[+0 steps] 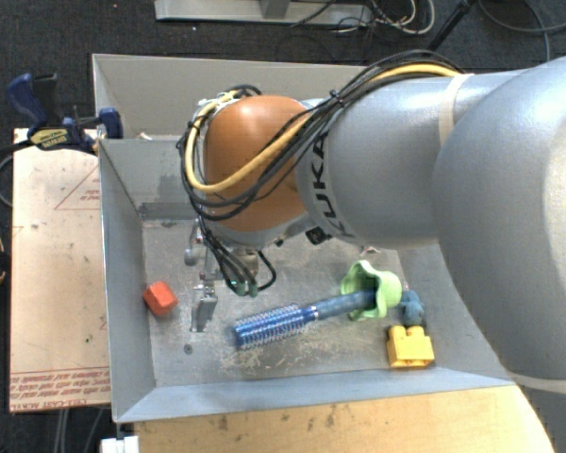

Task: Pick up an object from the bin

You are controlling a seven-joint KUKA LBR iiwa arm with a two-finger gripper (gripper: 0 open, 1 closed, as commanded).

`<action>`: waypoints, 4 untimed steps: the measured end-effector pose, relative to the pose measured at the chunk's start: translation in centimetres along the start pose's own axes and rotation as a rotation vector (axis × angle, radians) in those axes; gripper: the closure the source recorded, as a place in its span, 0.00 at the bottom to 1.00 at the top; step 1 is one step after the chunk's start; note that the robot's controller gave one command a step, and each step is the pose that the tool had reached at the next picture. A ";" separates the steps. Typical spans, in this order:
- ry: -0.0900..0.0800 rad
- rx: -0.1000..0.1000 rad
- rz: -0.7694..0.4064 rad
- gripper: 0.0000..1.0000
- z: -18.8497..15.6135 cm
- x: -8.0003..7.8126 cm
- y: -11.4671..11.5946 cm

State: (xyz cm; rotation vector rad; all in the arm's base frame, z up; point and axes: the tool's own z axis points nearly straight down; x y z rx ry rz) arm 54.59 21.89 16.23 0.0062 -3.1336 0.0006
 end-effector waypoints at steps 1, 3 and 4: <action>-0.013 -0.002 -0.155 0.00 8.3 0.8 -13.6; -0.017 -0.002 -0.130 1.00 -3.6 1.5 -11.9; -0.017 0.000 -0.343 1.00 -12.8 -2.3 -11.7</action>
Offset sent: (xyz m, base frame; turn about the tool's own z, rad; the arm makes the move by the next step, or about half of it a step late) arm -0.0097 -0.1336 -0.0834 -0.1599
